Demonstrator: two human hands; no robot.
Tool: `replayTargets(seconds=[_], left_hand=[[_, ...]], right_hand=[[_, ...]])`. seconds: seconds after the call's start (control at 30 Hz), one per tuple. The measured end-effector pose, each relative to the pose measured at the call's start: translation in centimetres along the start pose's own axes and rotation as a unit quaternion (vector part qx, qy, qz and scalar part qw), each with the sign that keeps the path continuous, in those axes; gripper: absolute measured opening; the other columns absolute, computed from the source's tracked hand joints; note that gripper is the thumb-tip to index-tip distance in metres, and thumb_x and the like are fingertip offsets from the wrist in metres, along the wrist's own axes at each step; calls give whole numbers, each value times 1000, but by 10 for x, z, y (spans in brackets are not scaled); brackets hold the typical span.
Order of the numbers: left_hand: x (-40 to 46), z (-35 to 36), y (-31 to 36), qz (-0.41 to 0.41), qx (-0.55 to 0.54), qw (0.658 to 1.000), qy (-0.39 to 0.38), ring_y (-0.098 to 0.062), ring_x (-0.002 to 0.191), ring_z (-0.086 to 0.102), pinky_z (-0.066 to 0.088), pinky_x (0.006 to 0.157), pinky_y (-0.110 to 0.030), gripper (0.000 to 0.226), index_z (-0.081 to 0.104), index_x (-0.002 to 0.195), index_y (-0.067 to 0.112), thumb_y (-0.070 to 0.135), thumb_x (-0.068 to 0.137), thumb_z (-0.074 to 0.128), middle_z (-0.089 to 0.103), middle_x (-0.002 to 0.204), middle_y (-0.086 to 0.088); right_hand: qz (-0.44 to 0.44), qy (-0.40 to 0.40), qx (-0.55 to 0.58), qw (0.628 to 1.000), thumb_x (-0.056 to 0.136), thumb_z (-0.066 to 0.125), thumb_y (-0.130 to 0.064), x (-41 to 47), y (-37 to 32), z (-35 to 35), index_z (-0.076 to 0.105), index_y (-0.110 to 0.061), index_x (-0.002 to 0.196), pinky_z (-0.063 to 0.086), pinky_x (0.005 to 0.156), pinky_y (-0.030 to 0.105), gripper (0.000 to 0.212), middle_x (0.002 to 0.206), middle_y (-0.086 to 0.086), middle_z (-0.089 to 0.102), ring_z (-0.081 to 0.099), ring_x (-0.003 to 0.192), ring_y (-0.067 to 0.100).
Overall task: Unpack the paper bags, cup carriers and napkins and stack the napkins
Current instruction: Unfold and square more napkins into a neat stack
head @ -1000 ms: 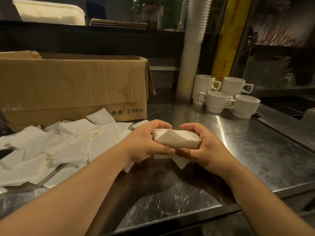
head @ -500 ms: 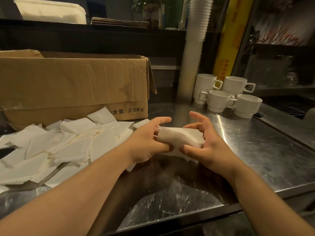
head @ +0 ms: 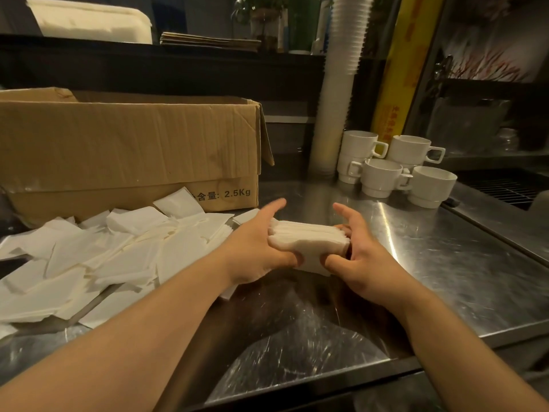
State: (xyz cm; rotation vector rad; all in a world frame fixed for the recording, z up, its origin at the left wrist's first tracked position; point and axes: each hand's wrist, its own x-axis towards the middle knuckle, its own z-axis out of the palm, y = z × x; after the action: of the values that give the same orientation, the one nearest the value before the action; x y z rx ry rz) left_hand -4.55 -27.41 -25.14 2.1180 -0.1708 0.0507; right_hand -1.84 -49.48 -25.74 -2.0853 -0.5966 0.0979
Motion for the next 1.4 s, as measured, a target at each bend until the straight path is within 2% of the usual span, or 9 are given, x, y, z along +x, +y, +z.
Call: replayTargets(seconds=[0.17,0.33,0.47,0.63,0.8,0.93,1.07,1.23,1.4], left_hand=[[1,2,0,3,-4,1000,24,-9,103,61,55,80,-14,100,28,157,42,23,80,89,49,128,17],[1,7,-3,-7,14,1000,-20,-8,123,51,48,107,-30,112,23,161,40,36,74,92,46,152,12],[1,5,-1,-9,9,1000,-3,-6,123,46,48,103,-26,109,25,160,41,39,74,91,45,149,15],[-1,5,-3,19,-7,1000,1,-12,117,58,56,99,-25,83,42,151,42,19,84,85,54,140,13],[-2,2,-6,26,-21,999,6,-15,115,60,59,98,-31,79,47,145,40,23,80,90,56,130,12],[0,1,-7,6,11,1000,-5,-7,118,53,55,101,-27,101,34,154,42,44,70,91,48,137,17],[2,1,-3,10,35,999,-18,-1,120,42,42,96,-15,109,24,159,43,47,72,90,36,137,25],[-1,1,-6,66,-17,998,13,-9,115,59,57,88,-18,75,52,141,40,13,81,88,59,127,18],[0,1,-10,54,8,998,9,-9,111,59,59,87,-19,73,50,135,44,24,78,91,57,121,19]], right_hand=[[15,49,-14,999,94,62,-11,3,3,-1,26,-35,156,47,89,17,76,146,-8,41,48,125,14],[81,-11,-111,990,60,62,-60,8,10,1,-5,-46,157,35,117,52,118,162,-1,30,27,148,37],[65,-34,-91,993,59,68,-74,11,13,-1,-26,-55,149,24,122,57,131,169,-7,11,10,155,37],[38,-28,-43,998,80,76,-51,8,9,1,-25,-53,150,37,117,34,123,161,-11,24,28,148,22],[18,73,43,996,93,66,-9,5,9,0,54,-35,132,56,92,30,49,124,-9,66,63,113,12],[22,-26,-2,999,89,75,-26,3,7,0,21,-33,157,48,98,15,87,147,-12,46,51,126,5],[39,-82,-93,992,82,74,-53,6,7,-1,-19,-44,157,33,121,38,119,166,0,23,36,145,21],[-18,18,-14,1000,95,70,-24,2,3,-1,41,-43,141,50,99,18,58,134,-22,57,56,117,-7],[-6,36,5,999,91,73,-13,1,4,0,41,-33,137,52,75,9,59,125,-10,57,59,109,6]])
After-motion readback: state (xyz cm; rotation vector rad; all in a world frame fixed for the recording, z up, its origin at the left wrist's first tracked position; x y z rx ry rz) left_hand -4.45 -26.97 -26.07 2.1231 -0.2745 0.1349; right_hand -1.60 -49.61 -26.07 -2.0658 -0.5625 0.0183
